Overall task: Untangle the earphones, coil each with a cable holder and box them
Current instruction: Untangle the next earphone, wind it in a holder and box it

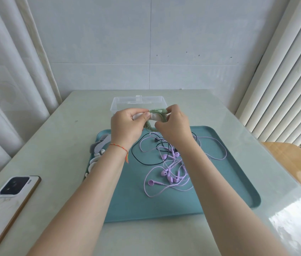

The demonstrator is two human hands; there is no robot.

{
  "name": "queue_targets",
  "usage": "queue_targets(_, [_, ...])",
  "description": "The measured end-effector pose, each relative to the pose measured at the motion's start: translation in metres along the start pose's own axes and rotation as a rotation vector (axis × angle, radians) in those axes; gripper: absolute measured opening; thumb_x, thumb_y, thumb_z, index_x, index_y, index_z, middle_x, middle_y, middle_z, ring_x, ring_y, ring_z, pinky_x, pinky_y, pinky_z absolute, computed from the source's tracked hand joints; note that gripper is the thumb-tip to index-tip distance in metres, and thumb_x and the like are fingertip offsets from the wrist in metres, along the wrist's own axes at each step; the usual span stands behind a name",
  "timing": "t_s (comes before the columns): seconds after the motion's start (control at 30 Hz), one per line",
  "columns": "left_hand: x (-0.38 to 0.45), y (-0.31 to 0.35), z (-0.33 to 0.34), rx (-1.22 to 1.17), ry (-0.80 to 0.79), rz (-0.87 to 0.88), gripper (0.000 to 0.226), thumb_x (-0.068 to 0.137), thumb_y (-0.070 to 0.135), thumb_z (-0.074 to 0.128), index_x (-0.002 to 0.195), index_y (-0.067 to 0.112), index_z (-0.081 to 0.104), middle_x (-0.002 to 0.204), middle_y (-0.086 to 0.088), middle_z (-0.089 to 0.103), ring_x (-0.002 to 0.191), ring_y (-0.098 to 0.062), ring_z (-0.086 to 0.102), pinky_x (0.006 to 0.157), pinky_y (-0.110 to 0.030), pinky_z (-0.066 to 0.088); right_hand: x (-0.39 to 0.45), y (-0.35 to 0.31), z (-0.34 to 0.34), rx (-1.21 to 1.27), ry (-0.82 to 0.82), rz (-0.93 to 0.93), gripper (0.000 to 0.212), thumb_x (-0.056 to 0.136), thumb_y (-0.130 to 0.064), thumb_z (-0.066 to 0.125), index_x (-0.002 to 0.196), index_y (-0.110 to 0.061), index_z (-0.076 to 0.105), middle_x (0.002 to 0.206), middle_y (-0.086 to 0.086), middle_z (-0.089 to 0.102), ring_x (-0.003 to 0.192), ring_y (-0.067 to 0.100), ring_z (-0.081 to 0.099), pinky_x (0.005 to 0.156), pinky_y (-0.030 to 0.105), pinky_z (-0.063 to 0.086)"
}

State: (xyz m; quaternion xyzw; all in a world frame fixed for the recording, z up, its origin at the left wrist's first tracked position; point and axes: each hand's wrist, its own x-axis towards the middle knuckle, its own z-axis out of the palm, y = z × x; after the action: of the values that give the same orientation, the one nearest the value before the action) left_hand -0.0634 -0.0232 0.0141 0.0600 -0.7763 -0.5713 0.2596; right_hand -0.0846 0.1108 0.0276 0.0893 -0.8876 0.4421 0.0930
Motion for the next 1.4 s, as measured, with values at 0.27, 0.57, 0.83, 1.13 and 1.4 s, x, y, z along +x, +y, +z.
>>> queue_targets(0.27, [-0.001,0.004,0.0,-0.105,-0.01,-0.079,0.011,0.083,0.024,0.073,0.075,0.031,0.073,0.068,0.001,0.072,0.059,-0.023,0.071,0.064,-0.036,0.059,0.003,0.003,-0.001,-0.095,0.096,-0.078,0.029,0.082,-0.008,0.055,0.11,-0.006,0.057,0.095,0.006,0.061,0.084,0.023,0.053,0.069,0.026,0.038])
queue_targets(0.57, [0.001,0.006,-0.009,-0.177,-0.081,-0.219,0.01,0.087,0.016,0.07,0.078,0.018,0.07,0.075,-0.011,0.069,0.05,-0.019,0.066,0.049,-0.023,0.053,0.011,0.01,-0.02,-0.08,-0.118,-0.108,0.014,0.087,-0.011,0.063,0.099,-0.011,0.068,0.077,0.006,0.071,0.069,0.016,0.066,0.067,0.025,0.05])
queue_targets(0.83, [0.003,0.008,-0.015,-0.192,-0.13,-0.267,0.007,0.088,0.015,0.069,0.084,0.009,0.069,0.07,-0.014,0.066,0.046,-0.016,0.065,0.048,-0.022,0.053,0.01,0.012,-0.03,0.228,-0.185,0.008,0.014,0.089,-0.011,0.063,0.101,-0.007,0.069,0.07,0.01,0.071,0.06,0.022,0.065,0.075,0.042,0.057])
queue_targets(1.13, [0.002,0.005,-0.01,-0.095,-0.034,-0.162,0.015,0.085,0.017,0.071,0.07,0.02,0.07,0.064,-0.012,0.067,0.048,-0.021,0.065,0.051,-0.026,0.052,0.004,-0.002,-0.008,0.466,-0.169,0.232,0.038,0.083,-0.006,0.069,0.116,-0.006,0.051,0.088,0.013,0.064,0.062,0.026,0.068,0.072,0.04,0.061])
queue_targets(1.4, [0.004,0.002,-0.013,-0.034,0.015,-0.102,0.022,0.082,0.023,0.071,0.06,0.029,0.072,0.057,-0.008,0.068,0.057,-0.029,0.069,0.06,-0.033,0.058,0.005,0.0,-0.019,0.794,-0.326,0.407,0.042,0.081,0.008,0.065,0.117,-0.006,0.049,0.085,0.012,0.061,0.068,0.02,0.059,0.06,0.027,0.047])
